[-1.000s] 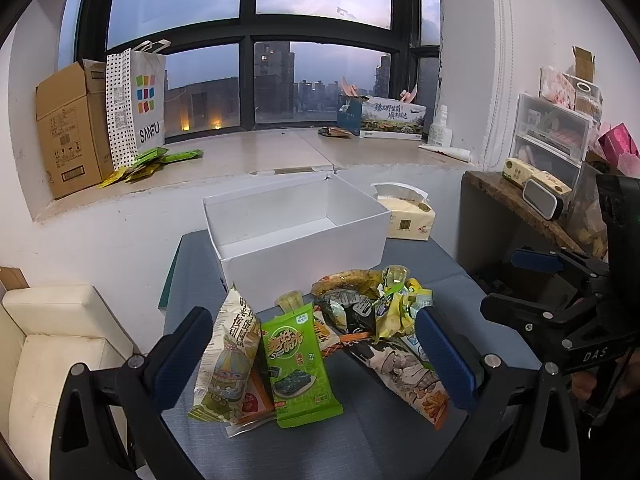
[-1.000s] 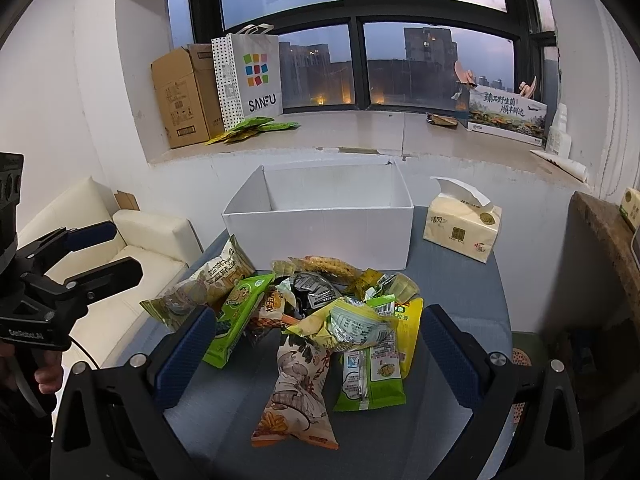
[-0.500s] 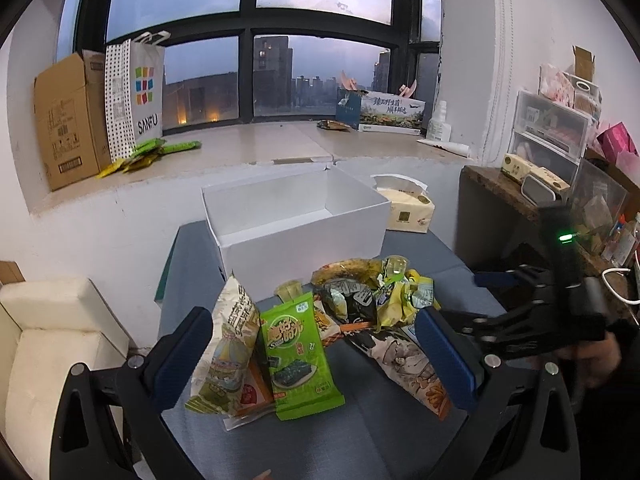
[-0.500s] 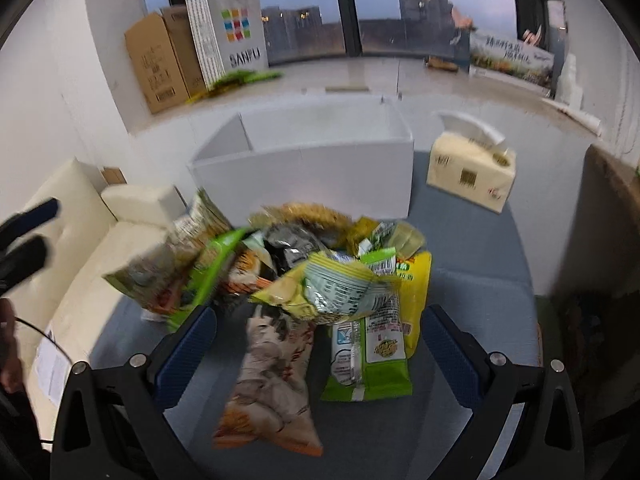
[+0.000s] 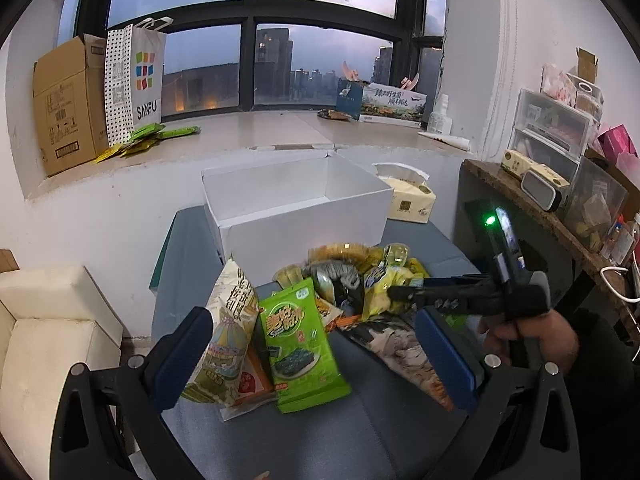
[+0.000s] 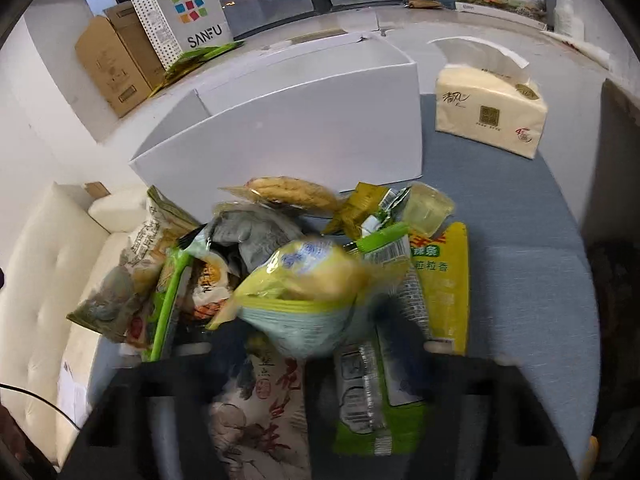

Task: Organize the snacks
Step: 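Grasp the yellow-green chip bag with the right tool while the left grasps the cream chip bag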

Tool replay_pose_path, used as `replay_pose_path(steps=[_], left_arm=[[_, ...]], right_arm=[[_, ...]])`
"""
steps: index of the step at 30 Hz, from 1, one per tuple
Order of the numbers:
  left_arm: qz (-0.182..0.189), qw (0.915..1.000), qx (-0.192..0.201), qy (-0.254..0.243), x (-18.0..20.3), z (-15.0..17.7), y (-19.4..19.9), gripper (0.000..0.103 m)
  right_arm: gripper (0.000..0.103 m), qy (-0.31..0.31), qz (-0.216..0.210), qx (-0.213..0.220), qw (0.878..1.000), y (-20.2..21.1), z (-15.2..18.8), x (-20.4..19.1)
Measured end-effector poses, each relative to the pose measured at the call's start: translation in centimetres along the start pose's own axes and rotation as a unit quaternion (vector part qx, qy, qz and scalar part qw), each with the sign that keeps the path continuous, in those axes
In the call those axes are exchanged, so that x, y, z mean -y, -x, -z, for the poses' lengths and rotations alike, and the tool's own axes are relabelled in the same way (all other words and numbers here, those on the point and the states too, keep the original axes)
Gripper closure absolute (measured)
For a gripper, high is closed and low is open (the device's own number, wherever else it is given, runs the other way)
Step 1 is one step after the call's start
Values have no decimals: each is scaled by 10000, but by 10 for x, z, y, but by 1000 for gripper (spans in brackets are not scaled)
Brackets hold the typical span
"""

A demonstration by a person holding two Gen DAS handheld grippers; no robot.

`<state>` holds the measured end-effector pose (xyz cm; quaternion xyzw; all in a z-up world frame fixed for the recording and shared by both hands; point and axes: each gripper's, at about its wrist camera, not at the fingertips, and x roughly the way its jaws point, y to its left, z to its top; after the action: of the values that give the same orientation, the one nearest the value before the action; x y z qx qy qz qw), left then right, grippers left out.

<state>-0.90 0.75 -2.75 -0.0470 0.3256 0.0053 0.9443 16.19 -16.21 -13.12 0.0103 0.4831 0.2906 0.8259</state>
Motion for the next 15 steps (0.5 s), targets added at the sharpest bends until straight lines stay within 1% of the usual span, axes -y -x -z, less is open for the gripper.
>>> replay_pose_path(steps=[1,5,9,13,15], left_arm=[[-16,10000,-24,9,-1,1,-1,0],[-70,9997,-162,148,-15,6,-10,0],[-210,9987,-402,237,-32,10,-26,0],[-112,9971,-639,398,-52,11,-48,0],[-93,9958,-798,430,-62,9,-65,0]], right_arm=[[58,-108,-142,25,9998,3,1,3],[64,-86,-206,319,9992,25,3,7],[64,-77,-340,686,9970,58,4,10],[64,0,-402,999,9942,87,4,8],[64,30,-452,1086,9931,99,6,5]])
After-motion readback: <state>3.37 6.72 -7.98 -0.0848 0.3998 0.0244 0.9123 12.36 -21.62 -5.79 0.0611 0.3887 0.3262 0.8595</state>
